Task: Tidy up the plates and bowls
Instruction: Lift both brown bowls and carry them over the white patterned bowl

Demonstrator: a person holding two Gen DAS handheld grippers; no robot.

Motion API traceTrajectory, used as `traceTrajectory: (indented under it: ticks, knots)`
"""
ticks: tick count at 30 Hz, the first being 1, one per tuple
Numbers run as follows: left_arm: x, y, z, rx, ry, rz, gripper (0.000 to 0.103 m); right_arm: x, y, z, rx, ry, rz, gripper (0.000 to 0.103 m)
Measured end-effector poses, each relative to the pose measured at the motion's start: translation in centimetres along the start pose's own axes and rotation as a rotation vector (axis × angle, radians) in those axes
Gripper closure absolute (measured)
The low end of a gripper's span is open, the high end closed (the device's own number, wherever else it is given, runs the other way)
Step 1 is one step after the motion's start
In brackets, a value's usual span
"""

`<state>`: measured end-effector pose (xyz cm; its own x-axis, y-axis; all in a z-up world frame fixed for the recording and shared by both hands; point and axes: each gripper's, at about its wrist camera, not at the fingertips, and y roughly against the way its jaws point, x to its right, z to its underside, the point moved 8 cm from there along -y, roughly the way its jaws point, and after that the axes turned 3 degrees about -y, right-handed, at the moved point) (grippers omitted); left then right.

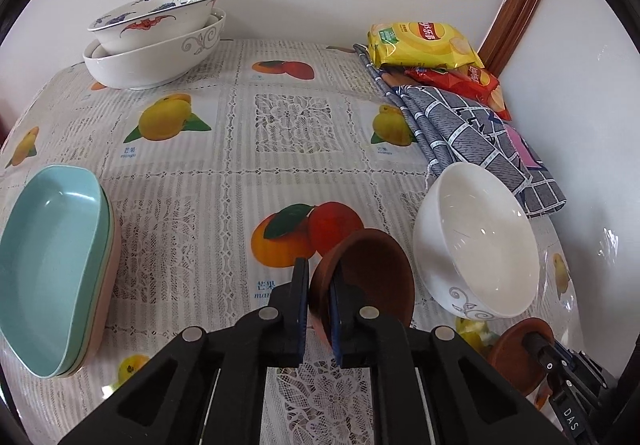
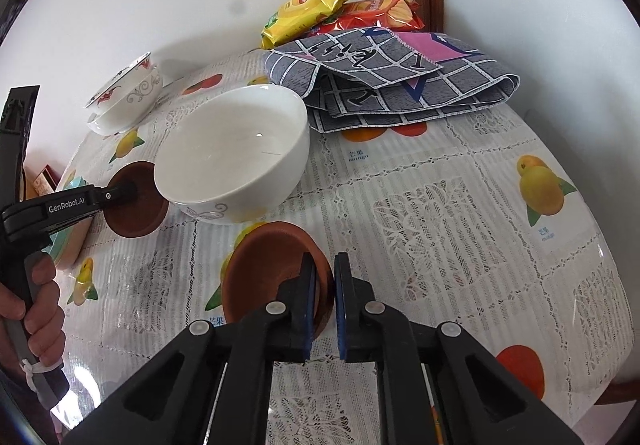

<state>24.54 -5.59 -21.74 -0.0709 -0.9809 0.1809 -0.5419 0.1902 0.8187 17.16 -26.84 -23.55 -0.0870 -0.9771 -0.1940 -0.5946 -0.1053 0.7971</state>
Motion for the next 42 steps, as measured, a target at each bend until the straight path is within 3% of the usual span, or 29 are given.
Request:
traceTrajectory:
  ticks: [13, 23, 32, 42]
  knots:
    - [-0.4, 4.0, -0.4, 0.057, 0.001, 0.015, 0.094, -0.7, 4.9, -0.8, 0.087, 0.017, 0.019, 0.094]
    - [0.4, 6.6, -1.0, 0.091, -0.037, 0.029, 0.093, -1.3, 7.3, -3.8, 0.169, -0.001, 0.024, 0.094]
    - [0.1, 8.1, -2.1, 0.116, -0.059, 0.017, 0.093, -3.8, 6.0, -6.3, 0.184, 0.026, -0.006, 0.094]
    - [-2.3, 6.4, -2.9, 0.097, -0.027, -0.013, 0.093, -6.5, 1.3, -7.5, 0.136, 0.087, -0.016, 0.094]
